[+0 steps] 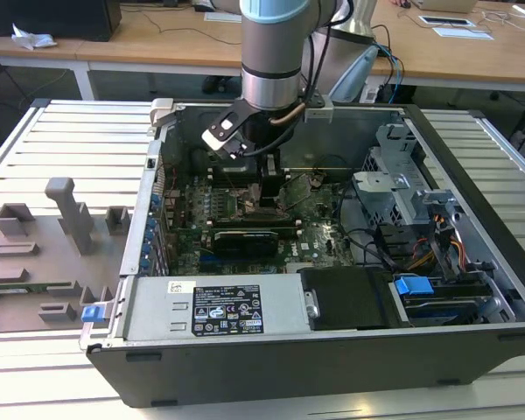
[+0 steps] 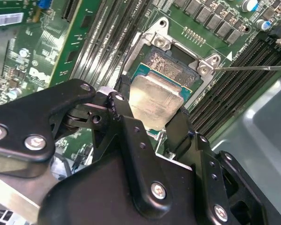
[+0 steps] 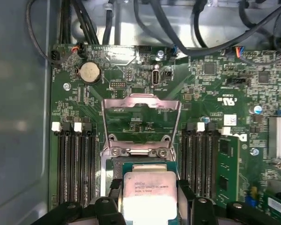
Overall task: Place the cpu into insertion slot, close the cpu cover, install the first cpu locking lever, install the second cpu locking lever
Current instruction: 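Place the cpu into insertion slot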
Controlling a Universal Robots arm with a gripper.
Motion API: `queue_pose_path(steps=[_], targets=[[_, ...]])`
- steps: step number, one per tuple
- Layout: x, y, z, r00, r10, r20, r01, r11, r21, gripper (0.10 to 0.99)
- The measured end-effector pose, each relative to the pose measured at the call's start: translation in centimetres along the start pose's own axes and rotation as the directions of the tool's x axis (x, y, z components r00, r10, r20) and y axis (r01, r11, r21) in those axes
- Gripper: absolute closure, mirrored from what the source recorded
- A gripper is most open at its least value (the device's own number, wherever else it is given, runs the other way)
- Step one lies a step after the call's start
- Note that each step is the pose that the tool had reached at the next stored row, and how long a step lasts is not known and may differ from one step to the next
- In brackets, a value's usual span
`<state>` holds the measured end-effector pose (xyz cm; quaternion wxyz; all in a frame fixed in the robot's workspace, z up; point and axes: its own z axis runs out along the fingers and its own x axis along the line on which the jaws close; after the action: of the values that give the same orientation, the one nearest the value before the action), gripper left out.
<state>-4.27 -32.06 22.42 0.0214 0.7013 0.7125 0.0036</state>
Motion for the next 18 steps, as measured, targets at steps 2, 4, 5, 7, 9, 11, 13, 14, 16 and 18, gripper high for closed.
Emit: queue_pose_path(steps=[2, 4, 5, 7, 9, 11, 13, 14, 16, 18], targets=[[0.22, -0.25, 0.6, 1.0, 0.001, 0.0, -0.001, 1.0, 0.0, 0.541], [0.43, -0.37, 1.05, 1.0, 0.009, 0.0003, -0.009, 1.0, 0.0, 0.541], [0.47, -0.5, 1.34, 0.9999, 0.012, 0.0005, -0.012, 0.9999, 0.0, 0.541], [0.53, -0.61, 2.02, 0.9999, 0.012, 0.0004, -0.012, 0.9999, 0.0, 0.541], [0.62, -0.63, 2.38, 0.9999, 0.012, 0.0003, -0.012, 0.9999, 0.0, 0.541], [0.75, -0.63, 2.6, 0.9999, 0.013, 0.0008, -0.013, 0.9999, 0.0, 0.541], [0.8, -0.64, 2.72, 0.9999, 0.013, 0.0007, -0.013, 0.9999, 0.001, 0.541], [0.81, -0.63, 2.73, 0.9999, 0.013, 0.0007, -0.013, 0.9999, 0.001, 0.541], [0.8, -0.63, 2.76, 0.9999, 0.013, 0.0006, -0.013, 0.9999, 0.0, 0.541], [0.81, -0.61, 2.77, 0.9999, 0.013, 0.0006, -0.013, 0.9999, 0.0, 0.541]])
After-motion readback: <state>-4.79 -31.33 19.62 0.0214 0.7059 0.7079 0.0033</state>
